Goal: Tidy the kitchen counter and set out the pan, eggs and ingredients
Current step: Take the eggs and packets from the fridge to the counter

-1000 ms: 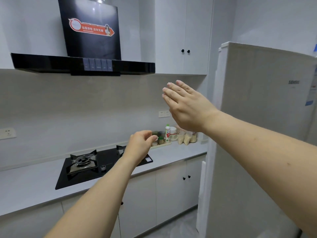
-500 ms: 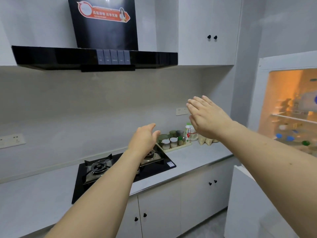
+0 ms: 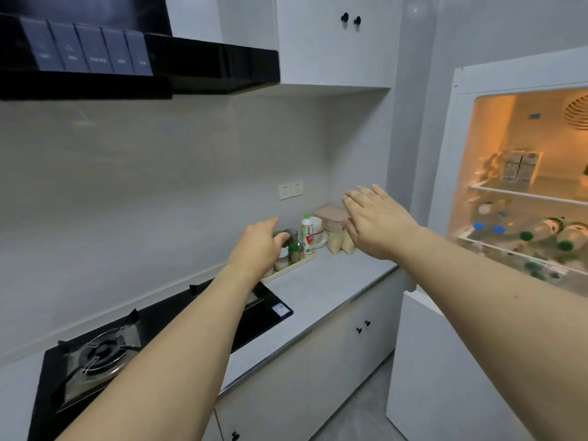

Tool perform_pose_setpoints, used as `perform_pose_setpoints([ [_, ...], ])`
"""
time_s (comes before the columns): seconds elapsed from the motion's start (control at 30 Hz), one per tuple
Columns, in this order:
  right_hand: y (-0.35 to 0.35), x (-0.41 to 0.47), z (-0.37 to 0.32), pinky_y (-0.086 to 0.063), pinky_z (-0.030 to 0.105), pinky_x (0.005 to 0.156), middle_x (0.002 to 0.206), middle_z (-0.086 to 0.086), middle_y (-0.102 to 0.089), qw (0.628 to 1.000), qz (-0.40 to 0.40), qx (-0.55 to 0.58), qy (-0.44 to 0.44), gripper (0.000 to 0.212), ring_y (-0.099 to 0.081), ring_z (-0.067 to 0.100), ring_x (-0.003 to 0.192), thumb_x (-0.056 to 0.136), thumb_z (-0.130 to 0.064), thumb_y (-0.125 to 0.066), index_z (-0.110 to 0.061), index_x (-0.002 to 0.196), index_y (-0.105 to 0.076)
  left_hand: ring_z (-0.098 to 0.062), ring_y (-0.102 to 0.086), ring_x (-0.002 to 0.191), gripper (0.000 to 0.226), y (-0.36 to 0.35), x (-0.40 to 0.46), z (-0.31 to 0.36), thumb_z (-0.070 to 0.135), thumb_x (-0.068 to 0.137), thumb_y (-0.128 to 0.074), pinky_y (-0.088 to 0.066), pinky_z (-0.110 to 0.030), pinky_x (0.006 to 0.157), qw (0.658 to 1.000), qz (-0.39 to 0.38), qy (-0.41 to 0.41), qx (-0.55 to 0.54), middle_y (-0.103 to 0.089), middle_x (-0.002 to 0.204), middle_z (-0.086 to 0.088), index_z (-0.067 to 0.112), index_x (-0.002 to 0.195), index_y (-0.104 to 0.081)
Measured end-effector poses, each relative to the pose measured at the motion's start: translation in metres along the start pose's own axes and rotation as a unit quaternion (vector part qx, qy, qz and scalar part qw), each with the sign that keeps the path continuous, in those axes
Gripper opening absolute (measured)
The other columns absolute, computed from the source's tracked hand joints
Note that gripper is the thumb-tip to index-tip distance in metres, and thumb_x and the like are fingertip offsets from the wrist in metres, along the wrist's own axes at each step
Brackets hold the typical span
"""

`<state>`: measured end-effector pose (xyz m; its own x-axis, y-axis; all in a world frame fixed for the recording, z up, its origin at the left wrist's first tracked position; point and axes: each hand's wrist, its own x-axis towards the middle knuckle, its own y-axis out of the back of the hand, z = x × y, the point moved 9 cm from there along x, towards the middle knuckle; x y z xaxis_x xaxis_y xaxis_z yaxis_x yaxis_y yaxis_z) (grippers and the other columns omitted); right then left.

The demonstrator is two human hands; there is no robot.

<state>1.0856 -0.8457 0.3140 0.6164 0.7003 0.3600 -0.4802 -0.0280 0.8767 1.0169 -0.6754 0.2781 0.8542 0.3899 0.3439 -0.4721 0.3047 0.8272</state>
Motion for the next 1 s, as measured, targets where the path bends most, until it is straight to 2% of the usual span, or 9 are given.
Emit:
perform_pose_setpoints([
  [0.1,-0.029,0.022,0.032,-0.002,0.038,0.119,0.156,0.009,-0.021,0.999,-0.015,0.006,-0.029,0.054,-0.013,0.023,0.145,0.102,-0.032,-0.021,-0.005,0.149,-0.02,-0.03,-0.047,0.124,0.04,-0.03,0.038,0.013,0.031,0.1,-0.046,-0.041,-0.039,0.097,0.999,-0.021,-0.02,0.014,-0.054,0.134,-0.014,0.008,0.133,-0.05],
  [0.27,-0.081,0.045,0.077,-0.002,0.038,0.118,0.155,0.01,-0.023,0.994,-0.05,0.031,-0.088,0.053,-0.014,0.024,0.145,0.102,-0.03,-0.023,-0.005,0.148,-0.022,-0.03,-0.046,0.127,0.044,-0.078,0.099,0.026,0.031,0.1,-0.048,-0.039,-0.038,0.099,0.997,-0.039,-0.062,0.008,-0.053,0.137,-0.013,0.013,0.139,-0.047],
  [0.37,-0.108,0.052,0.104,-0.003,0.038,0.118,0.155,0.01,-0.023,0.99,-0.07,0.036,-0.114,0.052,-0.016,0.023,0.144,0.101,-0.03,-0.024,-0.005,0.147,-0.023,-0.033,-0.055,0.112,0.037,-0.109,0.127,0.037,0.031,0.097,-0.051,-0.047,-0.04,0.089,0.995,-0.056,-0.084,-0.006,-0.062,0.12,-0.015,0.009,0.127,-0.055],
  [0.47,-0.135,0.062,0.14,-0.006,0.039,0.118,0.153,0.01,-0.028,0.982,-0.078,0.046,-0.168,0.051,-0.02,0.024,0.142,0.101,-0.029,-0.027,-0.004,0.145,-0.028,-0.031,-0.057,0.107,0.035,-0.144,0.162,0.055,0.031,0.097,-0.05,-0.044,-0.034,0.08,0.989,-0.08,-0.12,-0.014,-0.062,0.119,-0.012,0.013,0.127,-0.055],
  [0.6,-0.157,0.07,0.175,-0.009,0.038,0.116,0.149,0.012,-0.033,0.972,-0.085,0.035,-0.214,0.049,-0.024,0.025,0.14,0.1,-0.029,-0.03,-0.004,0.142,-0.032,-0.033,-0.055,0.112,0.036,-0.186,0.202,0.085,0.03,0.097,-0.051,-0.043,-0.037,0.088,0.977,-0.103,-0.183,-0.019,-0.063,0.119,-0.013,0.012,0.127,-0.055],
  [0.73,-0.175,0.063,0.227,-0.014,0.039,0.115,0.143,0.012,-0.039,0.951,-0.088,0.016,-0.297,0.046,-0.029,0.028,0.134,0.1,-0.029,-0.029,-0.005,0.138,-0.039,-0.029,-0.047,0.127,0.045,-0.24,0.243,0.136,0.031,0.098,-0.051,-0.035,-0.033,0.099,0.956,-0.15,-0.248,-0.05,-0.054,0.136,-0.013,0.009,0.137,-0.049],
  [0.83,-0.182,0.047,0.262,-0.014,0.041,0.115,0.148,0.014,-0.034,0.931,-0.1,0.01,-0.351,0.048,-0.026,0.029,0.138,0.1,-0.03,-0.028,-0.004,0.139,-0.037,-0.026,-0.041,0.135,0.051,-0.27,0.255,0.172,0.034,0.099,-0.048,-0.031,-0.034,0.108,0.937,-0.182,-0.288,-0.072,-0.046,0.146,-0.009,0.012,0.144,-0.042],
  [1.0,-0.185,0.005,0.322,-0.022,0.044,0.112,0.137,0.014,-0.045,0.894,-0.089,-0.014,-0.438,0.041,-0.037,0.031,0.128,0.097,-0.029,-0.032,-0.007,0.129,-0.046,-0.027,-0.045,0.129,0.047,-0.322,0.255,0.246,0.032,0.099,-0.049,-0.035,-0.033,0.102,0.895,-0.237,-0.364,-0.108,-0.052,0.139,-0.011,0.01,0.141,-0.045],
])
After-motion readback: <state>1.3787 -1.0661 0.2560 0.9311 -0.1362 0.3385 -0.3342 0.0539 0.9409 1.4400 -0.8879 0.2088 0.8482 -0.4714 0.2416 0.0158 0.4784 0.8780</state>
